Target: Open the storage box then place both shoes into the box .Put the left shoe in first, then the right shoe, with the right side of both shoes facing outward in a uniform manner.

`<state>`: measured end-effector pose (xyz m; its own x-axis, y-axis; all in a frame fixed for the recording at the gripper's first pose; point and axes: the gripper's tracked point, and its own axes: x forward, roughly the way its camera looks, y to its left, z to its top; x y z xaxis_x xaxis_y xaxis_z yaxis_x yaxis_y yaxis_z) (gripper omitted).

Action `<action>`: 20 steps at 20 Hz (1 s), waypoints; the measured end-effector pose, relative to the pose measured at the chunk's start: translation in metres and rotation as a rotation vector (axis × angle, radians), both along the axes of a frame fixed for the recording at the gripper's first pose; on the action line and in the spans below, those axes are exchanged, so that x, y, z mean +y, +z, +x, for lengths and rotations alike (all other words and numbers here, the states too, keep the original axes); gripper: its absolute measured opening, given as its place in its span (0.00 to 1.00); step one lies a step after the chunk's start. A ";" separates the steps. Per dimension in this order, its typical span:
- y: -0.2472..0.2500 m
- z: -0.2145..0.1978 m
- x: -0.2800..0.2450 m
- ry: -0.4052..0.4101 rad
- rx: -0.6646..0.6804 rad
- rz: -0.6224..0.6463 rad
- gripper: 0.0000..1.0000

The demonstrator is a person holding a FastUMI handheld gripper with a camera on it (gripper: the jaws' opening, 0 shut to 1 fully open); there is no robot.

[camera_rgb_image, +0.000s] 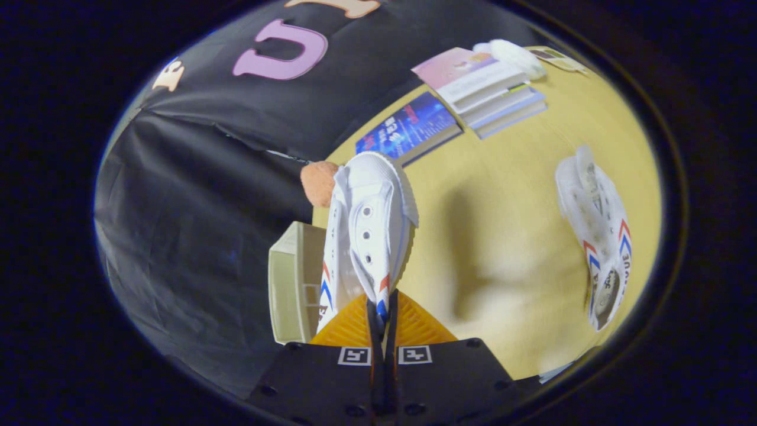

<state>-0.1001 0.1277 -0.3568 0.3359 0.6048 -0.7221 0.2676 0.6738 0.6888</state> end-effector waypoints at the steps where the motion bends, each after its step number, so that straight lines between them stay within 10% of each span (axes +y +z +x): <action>1: 0.013 0.007 0.012 0.005 -0.024 0.022 0.03; 20: 0.019 0.010 0.264 0.278 -0.074 0.077 0.02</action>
<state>-0.0902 0.3918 -0.3382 0.1993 0.7333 -0.6500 0.0274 0.6589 0.7518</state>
